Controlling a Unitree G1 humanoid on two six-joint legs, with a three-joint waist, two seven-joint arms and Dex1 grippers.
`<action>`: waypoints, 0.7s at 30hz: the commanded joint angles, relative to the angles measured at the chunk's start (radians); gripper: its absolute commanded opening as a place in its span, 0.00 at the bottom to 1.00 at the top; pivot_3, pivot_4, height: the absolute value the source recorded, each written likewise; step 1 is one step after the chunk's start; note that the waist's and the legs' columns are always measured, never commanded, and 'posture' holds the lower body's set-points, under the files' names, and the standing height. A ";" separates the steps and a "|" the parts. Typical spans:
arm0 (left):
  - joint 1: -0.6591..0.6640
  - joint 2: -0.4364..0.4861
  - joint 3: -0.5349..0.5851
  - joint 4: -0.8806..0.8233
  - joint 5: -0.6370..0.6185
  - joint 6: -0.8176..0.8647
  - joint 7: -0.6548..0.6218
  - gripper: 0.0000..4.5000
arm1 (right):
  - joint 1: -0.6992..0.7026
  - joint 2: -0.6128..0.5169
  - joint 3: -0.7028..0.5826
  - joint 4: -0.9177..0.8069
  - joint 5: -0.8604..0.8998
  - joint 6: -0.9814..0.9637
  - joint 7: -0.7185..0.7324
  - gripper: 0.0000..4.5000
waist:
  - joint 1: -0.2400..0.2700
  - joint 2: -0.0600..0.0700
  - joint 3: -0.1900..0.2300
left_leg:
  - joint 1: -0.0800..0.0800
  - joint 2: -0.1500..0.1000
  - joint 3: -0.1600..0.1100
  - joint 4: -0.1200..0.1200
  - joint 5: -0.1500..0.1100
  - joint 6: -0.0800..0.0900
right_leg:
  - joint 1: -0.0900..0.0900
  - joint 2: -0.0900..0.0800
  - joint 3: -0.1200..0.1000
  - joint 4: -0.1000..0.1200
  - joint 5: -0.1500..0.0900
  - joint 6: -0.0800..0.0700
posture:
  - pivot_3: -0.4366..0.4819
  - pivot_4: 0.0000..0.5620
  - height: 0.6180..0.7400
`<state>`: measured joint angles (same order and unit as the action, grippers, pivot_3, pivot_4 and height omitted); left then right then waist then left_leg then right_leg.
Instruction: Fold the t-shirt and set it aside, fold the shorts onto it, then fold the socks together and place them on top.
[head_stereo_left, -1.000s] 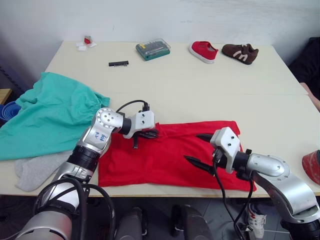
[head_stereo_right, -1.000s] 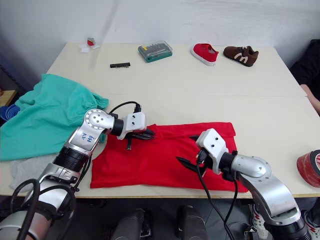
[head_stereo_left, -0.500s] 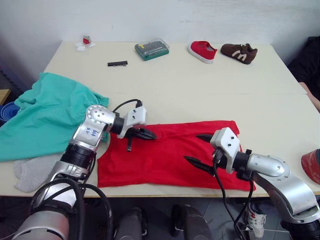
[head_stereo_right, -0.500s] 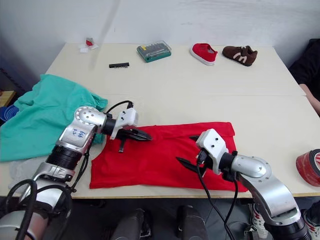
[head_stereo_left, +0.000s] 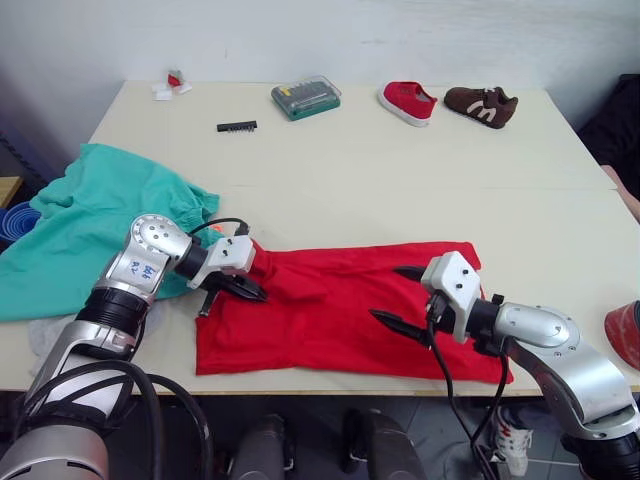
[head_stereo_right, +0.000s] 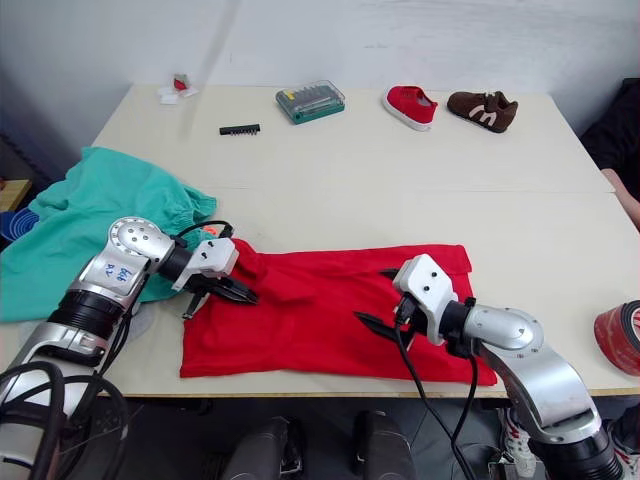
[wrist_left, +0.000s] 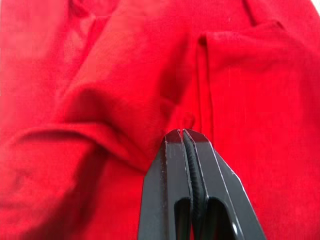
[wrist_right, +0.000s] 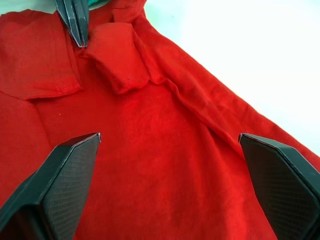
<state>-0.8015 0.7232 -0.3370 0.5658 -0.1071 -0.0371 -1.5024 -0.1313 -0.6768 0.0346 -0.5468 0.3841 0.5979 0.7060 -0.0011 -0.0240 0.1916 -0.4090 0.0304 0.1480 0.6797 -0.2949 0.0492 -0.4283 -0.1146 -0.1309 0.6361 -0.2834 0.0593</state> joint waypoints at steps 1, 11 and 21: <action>-0.019 0.035 -0.022 -0.007 -0.043 -0.003 -0.112 0.01 | 0.010 -0.006 -0.013 -0.008 -0.001 -0.025 0.010 1.00 | -0.002 0.000 0.000 | 0.000 0.000 0.000 0.000 0.000 0.000 | 0.000 0.000 0.000 0.000 0.000 0.000 | 0.48 0.27 1.00; -0.065 0.238 -0.175 -0.107 -0.276 0.181 -0.112 0.01 | 0.096 -0.011 -0.138 0.044 0.001 -0.042 -0.014 1.00 | 0.001 0.000 0.000 | 0.000 0.000 0.000 0.000 0.000 0.001 | 0.001 0.000 0.000 0.000 0.000 0.000 | 0.48 0.27 1.00; -0.036 0.183 -0.137 -0.076 -0.242 0.165 -0.095 0.01 | 0.127 -0.045 -0.288 0.133 0.005 -0.052 -0.002 1.00 | 0.001 0.000 0.000 | 0.000 0.000 0.000 0.000 0.000 0.000 | 0.001 0.001 0.000 0.000 0.000 0.000 | 0.48 0.27 1.00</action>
<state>-0.8437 0.9109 -0.5165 0.4847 -0.3574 0.1294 -1.5024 0.0042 -0.7074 -0.2225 -0.3991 0.3762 0.5649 0.6996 -0.0003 -0.0238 0.1917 -0.4088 0.0302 0.1480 0.6794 -0.2950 0.0495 -0.4278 -0.1141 -0.1311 0.6362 -0.2836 0.0592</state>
